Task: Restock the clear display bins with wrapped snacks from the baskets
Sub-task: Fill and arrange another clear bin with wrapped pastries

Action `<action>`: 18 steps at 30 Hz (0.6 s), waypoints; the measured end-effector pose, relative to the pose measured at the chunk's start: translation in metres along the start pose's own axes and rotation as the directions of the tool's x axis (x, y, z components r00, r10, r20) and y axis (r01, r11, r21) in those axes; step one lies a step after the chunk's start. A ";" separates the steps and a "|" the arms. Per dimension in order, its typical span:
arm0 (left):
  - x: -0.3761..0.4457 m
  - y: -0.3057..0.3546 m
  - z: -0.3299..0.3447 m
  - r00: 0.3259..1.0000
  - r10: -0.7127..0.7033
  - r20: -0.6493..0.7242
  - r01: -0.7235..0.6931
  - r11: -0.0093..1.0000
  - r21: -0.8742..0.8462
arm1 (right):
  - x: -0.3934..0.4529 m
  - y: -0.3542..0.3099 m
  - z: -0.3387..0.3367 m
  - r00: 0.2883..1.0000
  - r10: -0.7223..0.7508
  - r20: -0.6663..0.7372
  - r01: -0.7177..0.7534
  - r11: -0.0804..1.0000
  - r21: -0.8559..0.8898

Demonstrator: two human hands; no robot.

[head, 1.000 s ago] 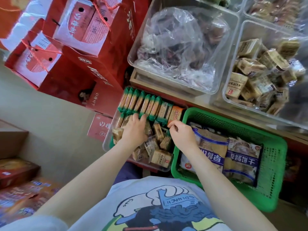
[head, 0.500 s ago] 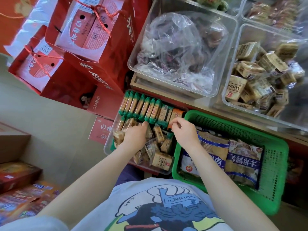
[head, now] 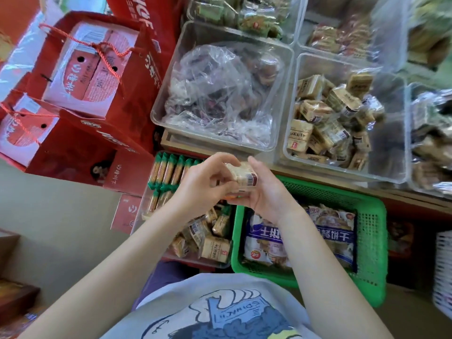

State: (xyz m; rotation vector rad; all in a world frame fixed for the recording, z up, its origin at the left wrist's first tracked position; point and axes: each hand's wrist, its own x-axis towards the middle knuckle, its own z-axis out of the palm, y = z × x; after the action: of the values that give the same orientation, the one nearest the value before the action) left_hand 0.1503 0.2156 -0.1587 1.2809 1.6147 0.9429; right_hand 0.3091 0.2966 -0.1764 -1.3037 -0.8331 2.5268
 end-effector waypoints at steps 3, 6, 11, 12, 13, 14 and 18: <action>0.025 0.028 0.025 0.995 0.099 -0.019 -0.099 0.995 -0.005 | -0.027 -0.029 -0.021 0.956 -0.224 -0.188 0.230 0.973 0.010; 0.058 0.042 0.053 0.991 0.130 -0.044 -0.116 0.965 0.234 | -0.061 -0.056 -0.055 0.766 -0.435 -0.472 0.335 0.898 -0.284; 0.088 0.031 0.093 0.987 -0.035 0.155 -0.057 0.833 0.551 | -0.083 -0.076 -0.130 0.356 -0.688 -0.632 0.027 0.684 -0.729; 0.088 0.025 0.098 0.984 -0.032 0.177 -0.086 0.781 0.618 | -0.081 -0.076 -0.145 0.398 -0.661 -0.636 -0.117 0.651 -0.750; 0.086 0.021 0.100 0.982 -0.016 0.188 -0.117 0.732 0.672 | -0.078 -0.073 -0.157 0.455 -0.624 -0.635 -0.262 0.588 -0.765; 0.086 0.017 0.101 0.982 0.000 0.191 -0.136 0.704 0.697 | -0.076 -0.069 -0.164 0.507 -0.584 -0.634 -0.382 0.507 -0.773; 0.088 0.021 0.098 0.977 -0.003 0.213 -0.138 0.750 0.647 | -0.065 -0.048 -0.164 0.505 -0.655 -0.562 -0.424 0.379 -0.823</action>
State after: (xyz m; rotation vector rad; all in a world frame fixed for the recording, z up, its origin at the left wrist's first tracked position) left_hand 0.2390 0.3109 -0.1886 1.8540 1.8135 0.2361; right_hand 0.4743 0.3761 -0.1797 -2.2673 -2.0035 0.5948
